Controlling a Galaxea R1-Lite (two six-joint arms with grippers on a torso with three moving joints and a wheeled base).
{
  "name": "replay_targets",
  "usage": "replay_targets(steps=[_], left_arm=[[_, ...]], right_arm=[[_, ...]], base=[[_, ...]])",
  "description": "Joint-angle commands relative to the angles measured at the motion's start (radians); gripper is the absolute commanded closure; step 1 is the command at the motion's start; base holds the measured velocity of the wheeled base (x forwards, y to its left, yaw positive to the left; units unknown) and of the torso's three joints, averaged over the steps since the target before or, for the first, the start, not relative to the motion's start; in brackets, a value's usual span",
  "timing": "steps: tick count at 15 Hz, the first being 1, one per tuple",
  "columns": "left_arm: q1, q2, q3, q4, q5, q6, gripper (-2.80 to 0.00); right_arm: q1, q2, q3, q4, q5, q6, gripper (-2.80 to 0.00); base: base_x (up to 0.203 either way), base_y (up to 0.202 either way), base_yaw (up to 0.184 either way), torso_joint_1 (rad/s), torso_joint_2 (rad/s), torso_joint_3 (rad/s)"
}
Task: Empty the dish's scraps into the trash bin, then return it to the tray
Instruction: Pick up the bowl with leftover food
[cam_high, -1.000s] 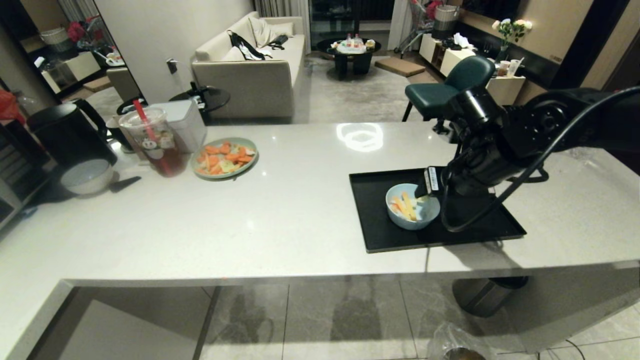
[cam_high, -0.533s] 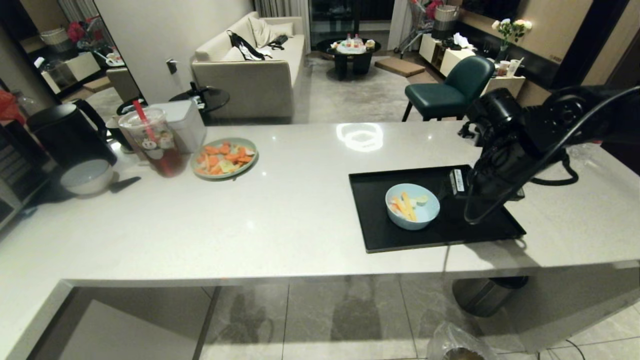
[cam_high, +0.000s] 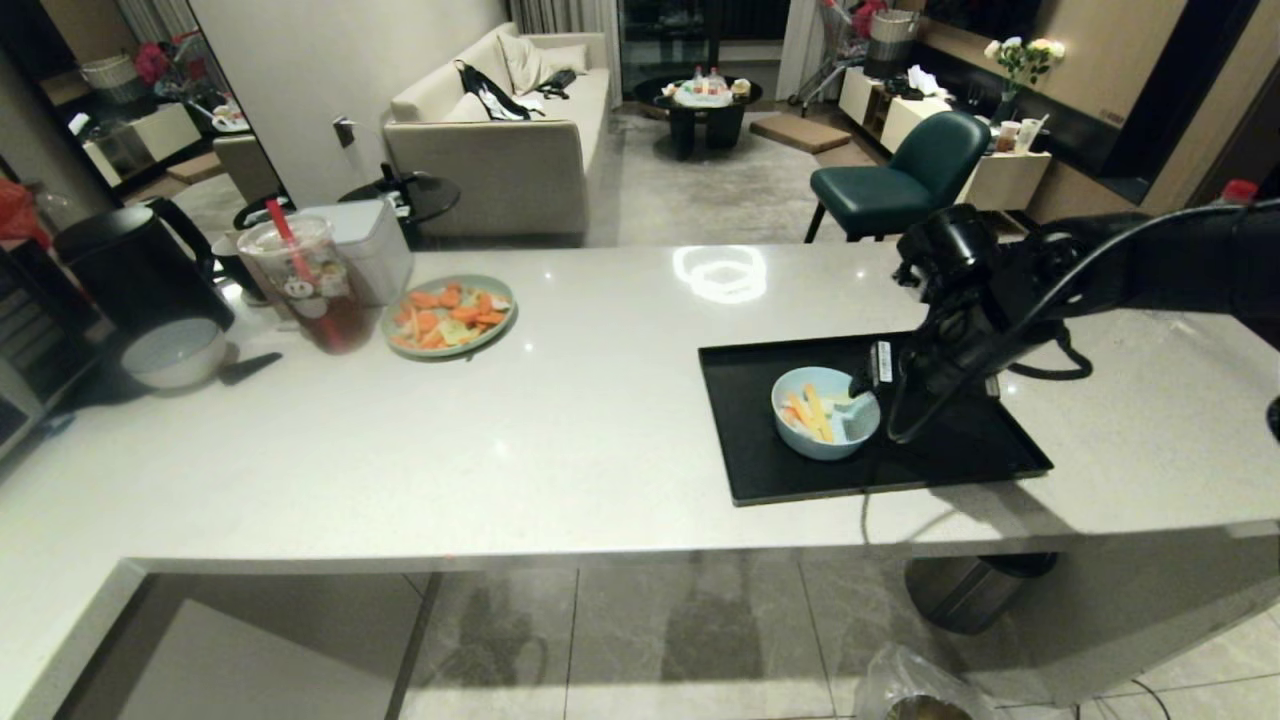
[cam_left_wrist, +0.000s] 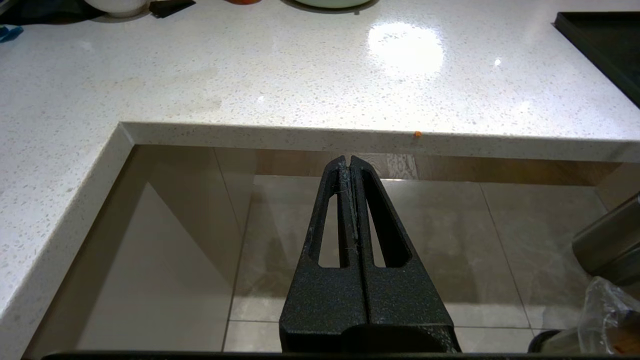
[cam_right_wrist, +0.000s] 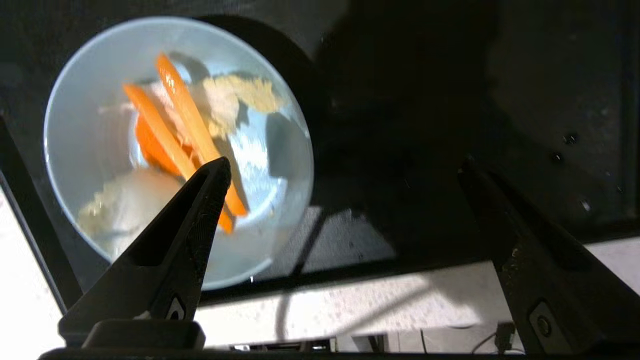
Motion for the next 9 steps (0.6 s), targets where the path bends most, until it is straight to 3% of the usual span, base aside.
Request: replay_targets(steps=[1,9], left_arm=[[-0.001,0.000,0.000,0.000,0.000,-0.001,0.00],[0.001,0.000,0.000,0.000,0.000,-0.001,0.00]], right_arm=[[0.002,0.057,-0.036,-0.003,-0.001,0.003,-2.80],[0.022,0.096,-0.046,0.003,0.000,0.003,-2.80]], base=[[0.000,0.000,0.000,0.000,0.00,0.000],[0.000,0.000,0.000,0.000,0.00,0.000]])
